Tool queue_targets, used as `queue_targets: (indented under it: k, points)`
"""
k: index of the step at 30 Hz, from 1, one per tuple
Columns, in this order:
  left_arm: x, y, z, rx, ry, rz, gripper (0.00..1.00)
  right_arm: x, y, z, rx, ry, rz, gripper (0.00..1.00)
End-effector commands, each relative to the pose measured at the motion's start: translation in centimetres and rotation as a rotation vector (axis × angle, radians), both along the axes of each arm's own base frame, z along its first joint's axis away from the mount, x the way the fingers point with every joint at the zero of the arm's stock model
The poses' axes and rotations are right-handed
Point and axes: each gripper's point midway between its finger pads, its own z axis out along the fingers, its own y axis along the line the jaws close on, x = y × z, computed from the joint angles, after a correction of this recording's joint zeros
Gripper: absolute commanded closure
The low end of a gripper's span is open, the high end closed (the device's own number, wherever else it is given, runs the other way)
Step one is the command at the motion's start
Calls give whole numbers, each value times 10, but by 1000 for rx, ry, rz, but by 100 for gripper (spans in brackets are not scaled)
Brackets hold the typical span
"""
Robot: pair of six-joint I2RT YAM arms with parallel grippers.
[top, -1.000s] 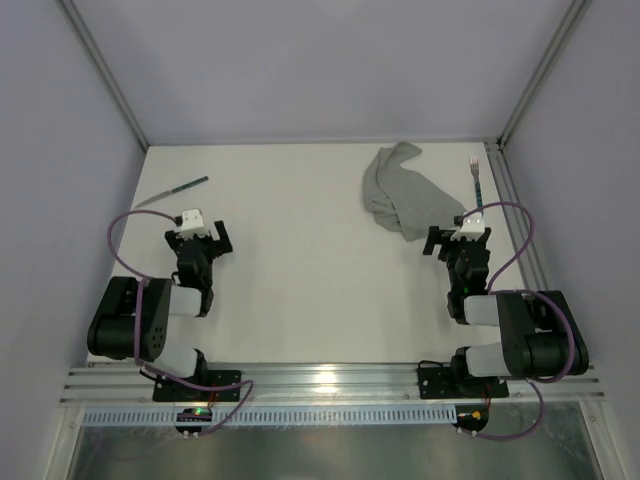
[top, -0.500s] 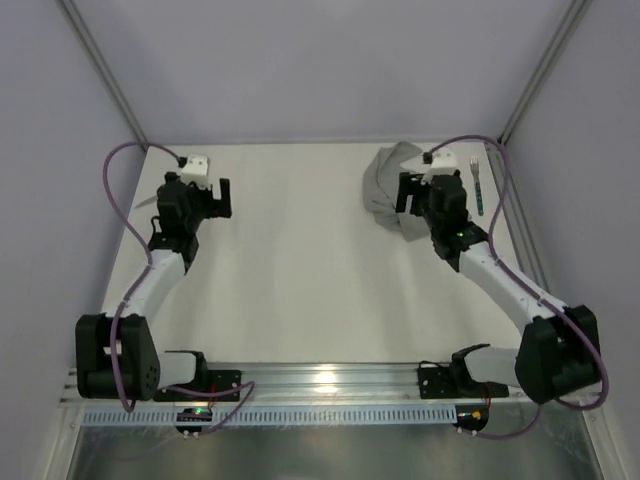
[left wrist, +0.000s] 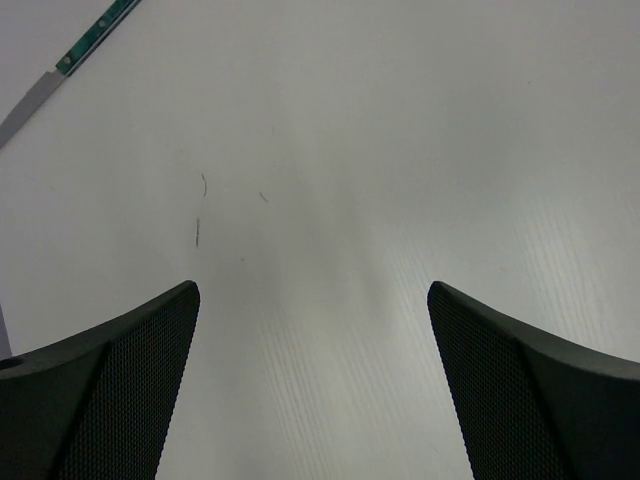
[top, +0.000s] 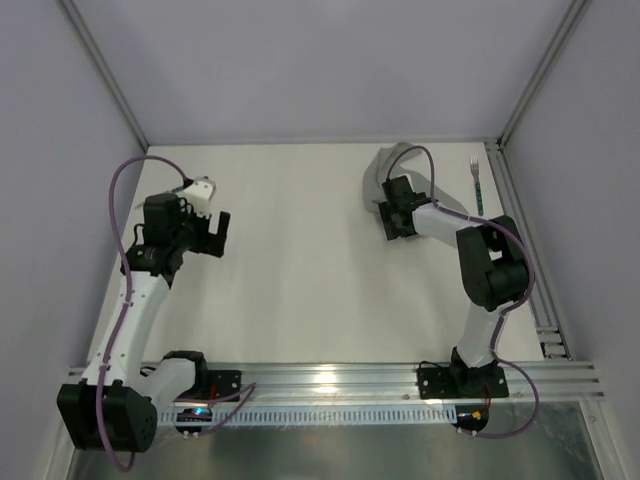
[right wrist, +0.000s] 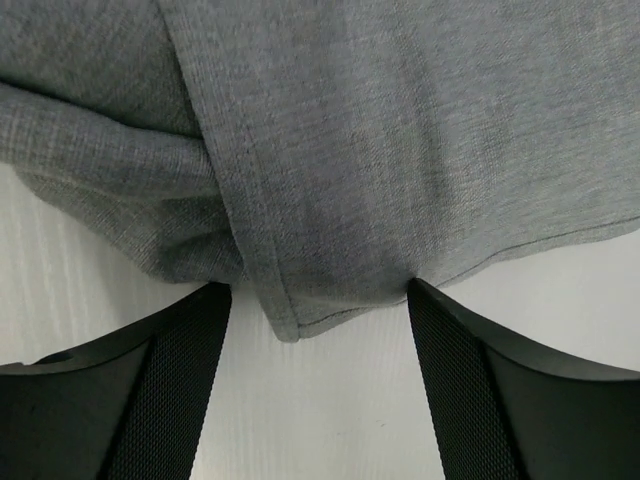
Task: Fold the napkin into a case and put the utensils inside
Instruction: Pick up the crumpled napkin from the corner of the board, then move the crumpled napkin to the center of the board.
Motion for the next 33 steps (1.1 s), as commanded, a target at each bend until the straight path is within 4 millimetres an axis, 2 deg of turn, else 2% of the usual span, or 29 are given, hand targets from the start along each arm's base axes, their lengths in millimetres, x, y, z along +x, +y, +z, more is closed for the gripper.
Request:
queue_targets:
  k: [1,6,10,11,13,15,19,20,22,23,25,26,27,28,29,30,31,32,33]
  points:
    - [-24,-4,-1,-5,50,-45,1,-3,-15,-14,-95,60,-20,24]
    - [-32,-1,1,9,42,-39,1,-3,-18,-17,-76,82,-34,37]
    - [-36,-1,5,9,19,-41,1,-10,-20,-18,-13,86,-52,67]
    - [-37,-2,5,7,16,-45,1,-13,-22,-20,-8,94,-54,83]
    - [-39,-3,5,6,8,-48,1,-16,-24,-17,-4,100,-59,97]
    - [-40,-3,6,8,4,-51,1,-18,-22,-10,14,96,-55,97]
    - [-43,-6,6,-4,13,-67,1,-28,2,28,70,63,15,97]
    - [-42,-7,9,-6,13,-71,1,-26,26,54,106,19,76,97]
    - [-43,-8,10,-19,24,-66,1,-35,54,80,136,21,165,97]
    - [-41,-9,14,-24,22,-65,1,-34,87,110,175,-26,250,97]
    - [-40,-8,19,-29,19,-58,1,-46,132,144,284,-38,380,97]
    - [-40,-7,21,-26,16,-53,1,-43,157,181,349,-101,441,97]
    - [-37,-7,28,-23,-1,-47,1,-57,191,199,431,-99,545,97]
    - [-36,-5,30,-21,-5,-40,1,-64,211,217,490,-109,609,97]
    - [-36,-4,32,-19,-9,-32,1,-65,229,257,560,-178,667,97]
    - [-34,-2,38,-12,-25,-20,1,-78,253,273,647,-165,749,97]
    - [-33,-1,41,-9,-31,-13,1,-80,264,293,699,-194,793,97]
    - [-32,0,44,-10,-36,-5,1,-82,273,322,755,-245,836,97]
    - [-31,1,51,-9,-53,-1,1,-81,278,337,791,-283,855,97]
